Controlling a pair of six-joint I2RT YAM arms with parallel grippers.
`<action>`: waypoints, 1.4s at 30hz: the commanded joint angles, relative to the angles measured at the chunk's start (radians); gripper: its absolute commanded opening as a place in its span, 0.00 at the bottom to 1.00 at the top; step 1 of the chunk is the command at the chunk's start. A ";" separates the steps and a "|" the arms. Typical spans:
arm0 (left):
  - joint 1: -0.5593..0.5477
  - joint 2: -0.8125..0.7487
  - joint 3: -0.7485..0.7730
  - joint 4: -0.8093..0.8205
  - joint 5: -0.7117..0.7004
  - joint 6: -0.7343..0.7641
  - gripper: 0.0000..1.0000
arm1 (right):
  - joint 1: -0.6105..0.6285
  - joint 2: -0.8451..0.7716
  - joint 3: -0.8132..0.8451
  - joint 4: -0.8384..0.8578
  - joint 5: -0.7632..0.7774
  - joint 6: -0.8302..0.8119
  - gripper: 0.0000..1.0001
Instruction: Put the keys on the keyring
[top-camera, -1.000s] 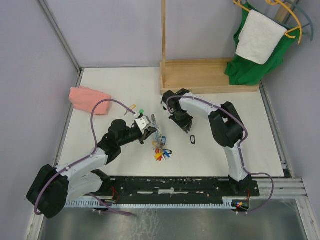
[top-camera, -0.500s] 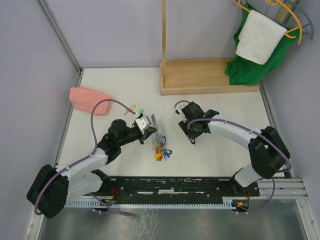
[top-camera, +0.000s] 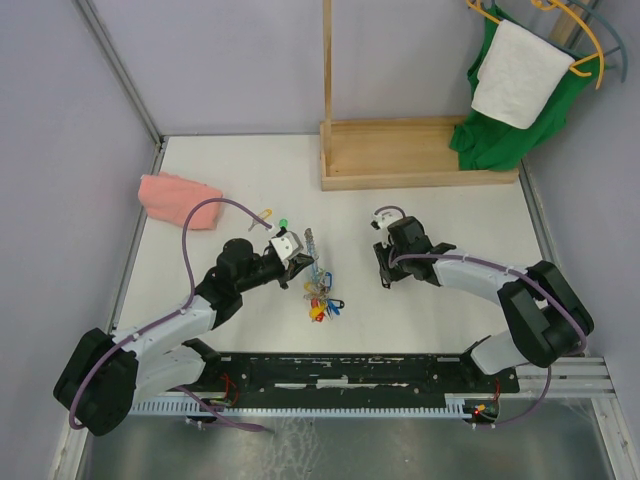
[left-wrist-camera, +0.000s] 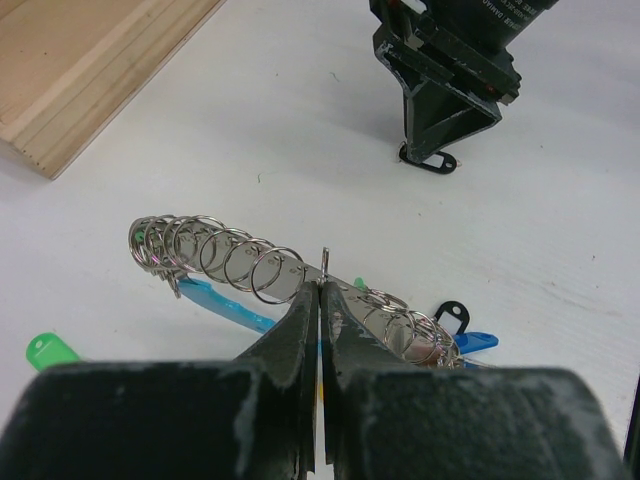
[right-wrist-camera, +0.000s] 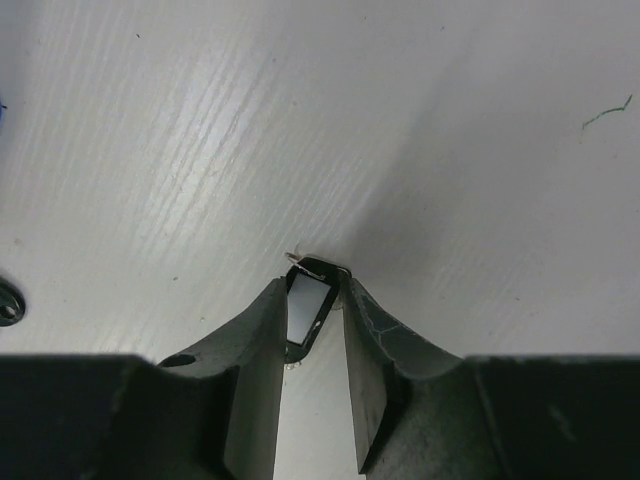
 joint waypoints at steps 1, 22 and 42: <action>-0.004 0.007 0.036 0.044 0.028 -0.023 0.03 | -0.010 -0.016 -0.013 0.130 -0.036 0.019 0.36; -0.004 0.000 0.035 0.042 0.031 -0.023 0.03 | -0.013 0.011 0.036 0.033 -0.050 0.014 0.09; -0.003 0.000 0.034 0.040 0.030 -0.021 0.03 | 0.042 0.397 0.696 -0.775 0.039 -0.044 0.01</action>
